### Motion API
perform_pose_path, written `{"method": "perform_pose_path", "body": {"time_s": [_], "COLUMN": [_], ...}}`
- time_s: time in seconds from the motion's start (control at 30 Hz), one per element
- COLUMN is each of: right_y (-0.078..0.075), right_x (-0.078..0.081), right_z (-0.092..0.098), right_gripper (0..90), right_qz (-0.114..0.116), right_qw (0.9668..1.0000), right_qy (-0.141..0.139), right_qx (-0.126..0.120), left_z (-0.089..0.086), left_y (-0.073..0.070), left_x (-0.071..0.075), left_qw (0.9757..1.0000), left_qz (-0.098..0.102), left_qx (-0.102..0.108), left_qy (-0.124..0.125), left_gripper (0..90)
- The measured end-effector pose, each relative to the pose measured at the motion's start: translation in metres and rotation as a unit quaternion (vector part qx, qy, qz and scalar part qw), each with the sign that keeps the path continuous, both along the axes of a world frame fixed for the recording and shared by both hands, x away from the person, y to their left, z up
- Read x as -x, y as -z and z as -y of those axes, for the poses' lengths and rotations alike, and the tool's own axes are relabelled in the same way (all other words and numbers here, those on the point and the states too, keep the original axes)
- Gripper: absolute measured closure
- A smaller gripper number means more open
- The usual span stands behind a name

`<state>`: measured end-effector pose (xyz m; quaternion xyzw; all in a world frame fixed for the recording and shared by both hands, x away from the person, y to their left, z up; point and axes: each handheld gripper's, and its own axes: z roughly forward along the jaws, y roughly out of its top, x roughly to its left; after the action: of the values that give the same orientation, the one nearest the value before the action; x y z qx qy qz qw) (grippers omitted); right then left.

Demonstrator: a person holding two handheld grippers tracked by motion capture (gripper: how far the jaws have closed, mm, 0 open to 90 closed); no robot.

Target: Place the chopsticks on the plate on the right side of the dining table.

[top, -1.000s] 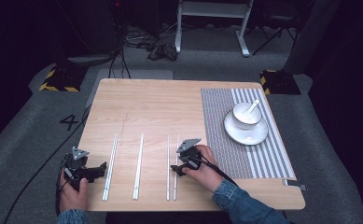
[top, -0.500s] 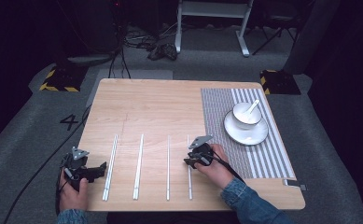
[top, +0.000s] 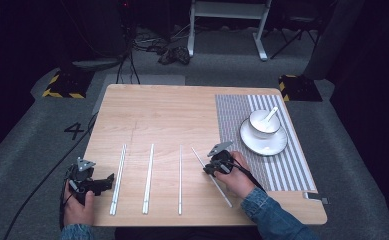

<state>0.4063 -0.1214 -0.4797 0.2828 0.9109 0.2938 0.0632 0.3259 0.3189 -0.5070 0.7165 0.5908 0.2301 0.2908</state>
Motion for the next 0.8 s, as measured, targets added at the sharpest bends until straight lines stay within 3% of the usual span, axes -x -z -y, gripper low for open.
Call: {"method": "perform_pose_path", "body": {"time_s": [0.1,0.2,0.57,0.8], "right_y": [0.000,-0.001,-0.002,-0.003], "right_x": [0.001,0.006,0.035,0.046], "right_z": [0.002,0.003,0.015,0.022], "right_gripper": [81.4,71.9,71.6,72.2], "right_qz": [-0.006,-0.010,0.013,0.010], "right_qw": [1.0000,0.9999,0.9995,0.9989], "right_qy": [0.000,0.002,0.012,0.032], "right_qx": [0.000,0.004,0.026,0.032], "left_z": [0.000,0.000,0.000,0.000], "left_y": [0.000,0.000,0.000,0.000], "left_x": [0.000,0.000,0.000,-0.001], "left_qw": [1.0000,1.0000,1.0000,1.0000], "left_qz": [0.000,0.001,0.001,0.001], "left_qx": [-0.001,0.000,0.001,0.001], "left_qy": [0.000,0.000,0.000,0.000], "left_gripper": [0.0,0.0,0.0,0.0]}}
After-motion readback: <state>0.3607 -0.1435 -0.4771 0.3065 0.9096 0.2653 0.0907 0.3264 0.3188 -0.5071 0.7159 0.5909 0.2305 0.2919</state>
